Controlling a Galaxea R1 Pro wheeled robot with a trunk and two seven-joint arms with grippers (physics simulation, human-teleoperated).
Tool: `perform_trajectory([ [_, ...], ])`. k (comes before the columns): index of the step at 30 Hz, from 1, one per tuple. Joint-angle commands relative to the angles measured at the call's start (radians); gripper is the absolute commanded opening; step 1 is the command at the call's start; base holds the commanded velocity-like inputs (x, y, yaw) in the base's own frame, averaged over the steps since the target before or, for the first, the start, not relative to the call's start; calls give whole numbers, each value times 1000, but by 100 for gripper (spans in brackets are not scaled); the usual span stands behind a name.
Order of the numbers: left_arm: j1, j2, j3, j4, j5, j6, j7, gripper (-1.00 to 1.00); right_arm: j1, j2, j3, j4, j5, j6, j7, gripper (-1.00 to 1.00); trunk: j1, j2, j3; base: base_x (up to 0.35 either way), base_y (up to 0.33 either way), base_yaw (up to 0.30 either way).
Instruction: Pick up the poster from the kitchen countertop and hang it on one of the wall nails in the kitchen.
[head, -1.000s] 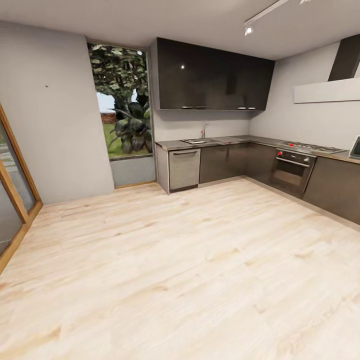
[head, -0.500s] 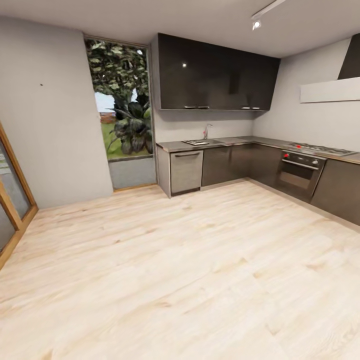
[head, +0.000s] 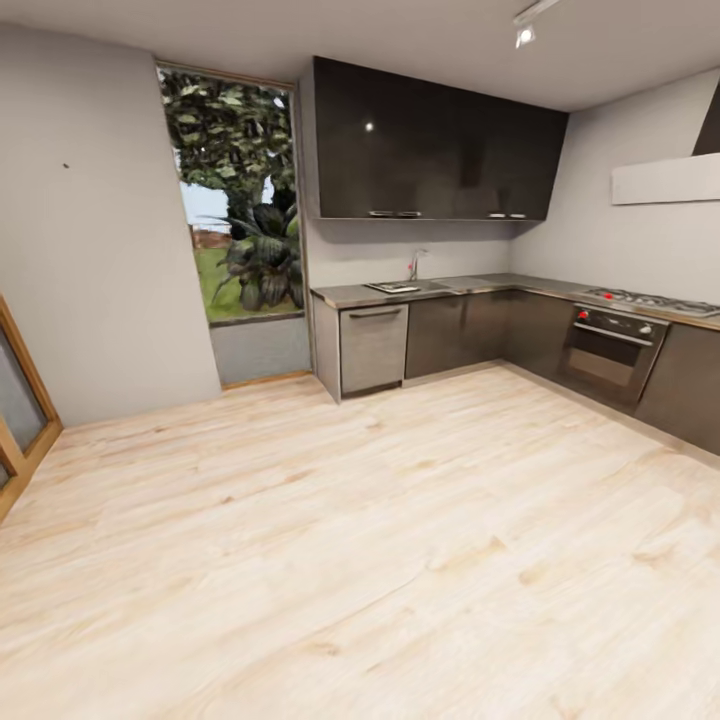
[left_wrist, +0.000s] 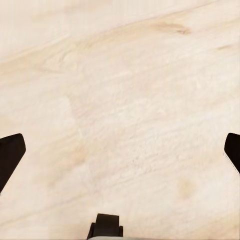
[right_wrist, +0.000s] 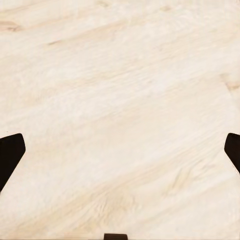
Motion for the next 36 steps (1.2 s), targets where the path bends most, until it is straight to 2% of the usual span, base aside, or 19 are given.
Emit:
perform_trajectory([
  [1,0,-1,3,-1,0,-1,-1,100,-1,0,0,1,6,-3,0,100,1,0,-1,336,0,0],
  [28,0,-1,3,-2,0,-1,-1,100,-1,0,0,1,6,-3,0,100,1,0,-1,337,-1,0],
  [36,0,-1,3,-1,0,-1,-1,100,-1,0,0,1,6,-3,0,100,1,0,-1,333,-84,0],
])
